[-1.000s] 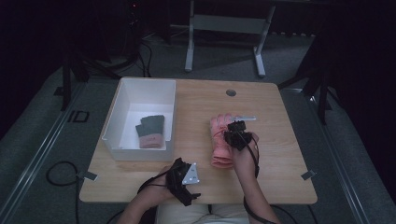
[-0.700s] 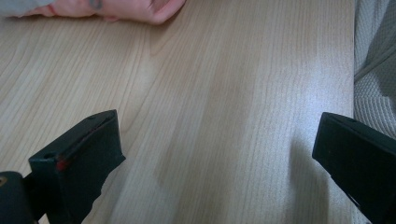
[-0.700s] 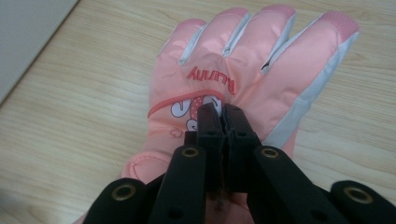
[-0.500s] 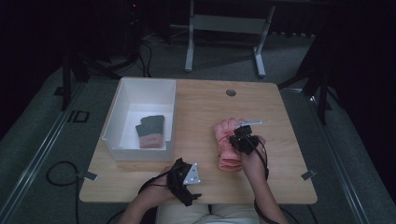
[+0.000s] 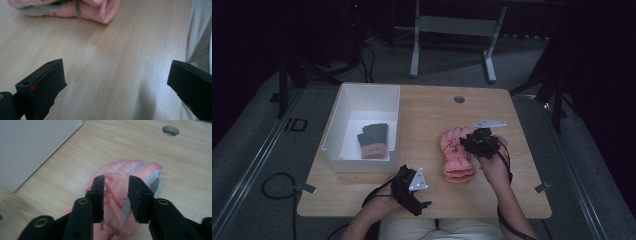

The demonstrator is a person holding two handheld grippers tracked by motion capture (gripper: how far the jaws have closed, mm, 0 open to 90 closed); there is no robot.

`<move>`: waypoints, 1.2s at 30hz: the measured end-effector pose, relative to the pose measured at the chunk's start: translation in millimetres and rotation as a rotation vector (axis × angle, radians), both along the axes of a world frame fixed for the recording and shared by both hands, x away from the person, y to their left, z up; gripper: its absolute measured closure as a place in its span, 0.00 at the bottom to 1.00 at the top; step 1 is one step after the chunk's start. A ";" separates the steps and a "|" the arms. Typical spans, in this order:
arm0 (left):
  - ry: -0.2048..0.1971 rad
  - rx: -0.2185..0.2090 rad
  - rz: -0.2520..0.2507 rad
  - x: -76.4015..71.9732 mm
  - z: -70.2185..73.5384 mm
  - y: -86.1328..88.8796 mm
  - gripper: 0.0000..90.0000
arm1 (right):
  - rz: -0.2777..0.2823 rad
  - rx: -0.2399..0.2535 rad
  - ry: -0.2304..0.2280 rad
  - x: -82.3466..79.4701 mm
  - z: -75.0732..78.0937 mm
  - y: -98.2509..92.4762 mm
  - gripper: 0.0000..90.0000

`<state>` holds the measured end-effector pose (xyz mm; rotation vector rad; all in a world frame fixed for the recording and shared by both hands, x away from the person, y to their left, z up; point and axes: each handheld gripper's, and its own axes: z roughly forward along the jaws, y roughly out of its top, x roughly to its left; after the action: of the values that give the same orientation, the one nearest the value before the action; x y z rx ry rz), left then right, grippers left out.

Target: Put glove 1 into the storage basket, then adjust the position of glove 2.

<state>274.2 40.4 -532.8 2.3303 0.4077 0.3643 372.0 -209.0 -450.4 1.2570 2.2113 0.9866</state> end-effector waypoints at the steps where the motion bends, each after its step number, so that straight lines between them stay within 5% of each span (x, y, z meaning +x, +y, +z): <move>1: -0.002 -0.002 0.018 2.1 3.9 -1.5 0.01 | -0.001 -0.007 0.002 1.2 0.3 -2.8 0.72; 8: -0.056 -0.042 0.119 24.3 39.4 -21.1 0.01 | 0.051 0.018 -0.012 4.7 -6.9 -12.1 0.71; 12: -0.052 -0.050 0.144 43.1 54.1 -36.9 0.01 | 0.054 0.043 0.008 10.2 -13.9 -12.0 0.69; 14: -0.066 -0.068 0.163 52.3 58.3 -43.0 0.01 | 0.060 0.032 0.014 11.1 -18.7 -11.8 0.67; 18: -0.031 -0.100 0.201 71.7 62.3 -50.9 0.03 | 0.040 -0.002 0.057 13.8 -32.4 -17.8 0.65; 21: 0.012 -0.089 0.223 84.3 60.6 -54.9 0.04 | 0.030 -0.008 0.083 16.2 -43.9 -25.1 0.63; 25: 0.150 -0.091 0.260 107.5 52.0 -57.1 0.09 | 0.037 -0.011 0.113 21.6 -55.6 -32.6 0.59; 27: 0.187 -0.093 0.296 119.1 45.6 -58.3 0.14 | 0.053 -0.024 0.111 23.2 -58.9 -35.9 0.59; 36: 0.461 -0.137 0.360 156.0 -3.5 -64.9 0.29 | 0.108 0.008 0.180 33.3 -72.4 -40.4 0.58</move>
<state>430.2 -24.5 -536.3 2.1898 1.0480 -0.0424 405.3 -249.4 -522.8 1.2873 2.4374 0.9558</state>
